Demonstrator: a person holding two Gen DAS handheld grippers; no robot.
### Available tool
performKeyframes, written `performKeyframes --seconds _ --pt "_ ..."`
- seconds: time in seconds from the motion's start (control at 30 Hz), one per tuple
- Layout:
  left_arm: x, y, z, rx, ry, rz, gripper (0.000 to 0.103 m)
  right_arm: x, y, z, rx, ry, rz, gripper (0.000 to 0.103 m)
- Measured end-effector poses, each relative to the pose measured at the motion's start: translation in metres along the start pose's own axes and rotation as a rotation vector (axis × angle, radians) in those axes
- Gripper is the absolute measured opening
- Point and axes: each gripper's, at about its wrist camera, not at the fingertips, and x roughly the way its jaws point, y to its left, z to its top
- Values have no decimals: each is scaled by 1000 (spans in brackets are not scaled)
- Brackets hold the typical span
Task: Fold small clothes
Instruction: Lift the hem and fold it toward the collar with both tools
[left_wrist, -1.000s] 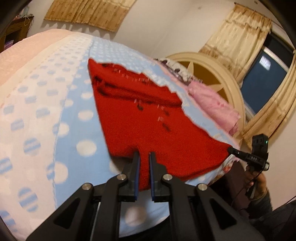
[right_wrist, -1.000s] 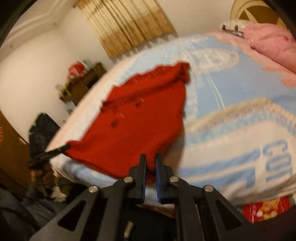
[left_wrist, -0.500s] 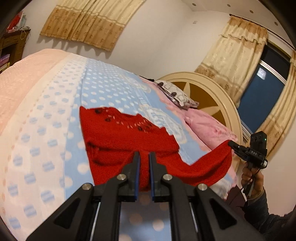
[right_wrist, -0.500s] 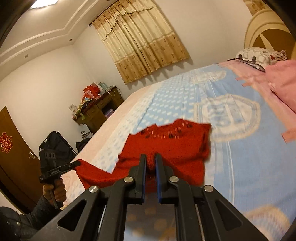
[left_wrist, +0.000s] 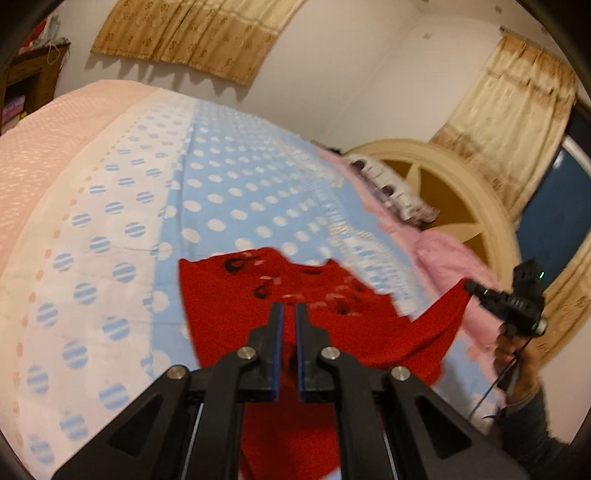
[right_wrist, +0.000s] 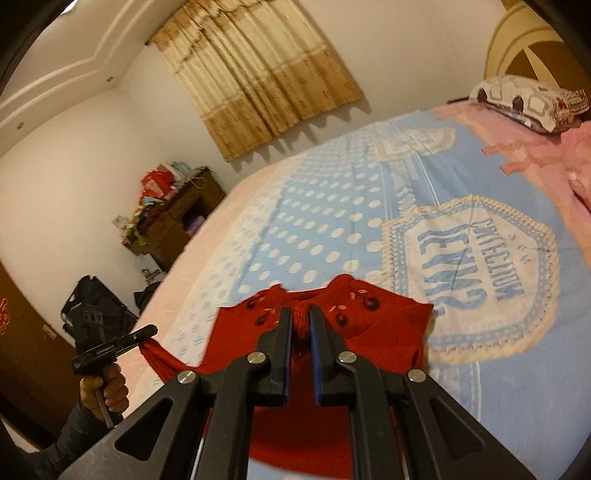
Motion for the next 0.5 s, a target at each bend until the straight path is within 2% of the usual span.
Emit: performKeyframes --seconds 0.23,0.4,0.5 --pt "36 26 12 -31 54 39 5 82 -52 13 95 90 -51 8" --pt "48 28 42 -11 33 49 3 101 -63 30 108 80 -60 8" --pt "70 39 60 -26 43 65 3 116 -73 40 122 89 -82 8"
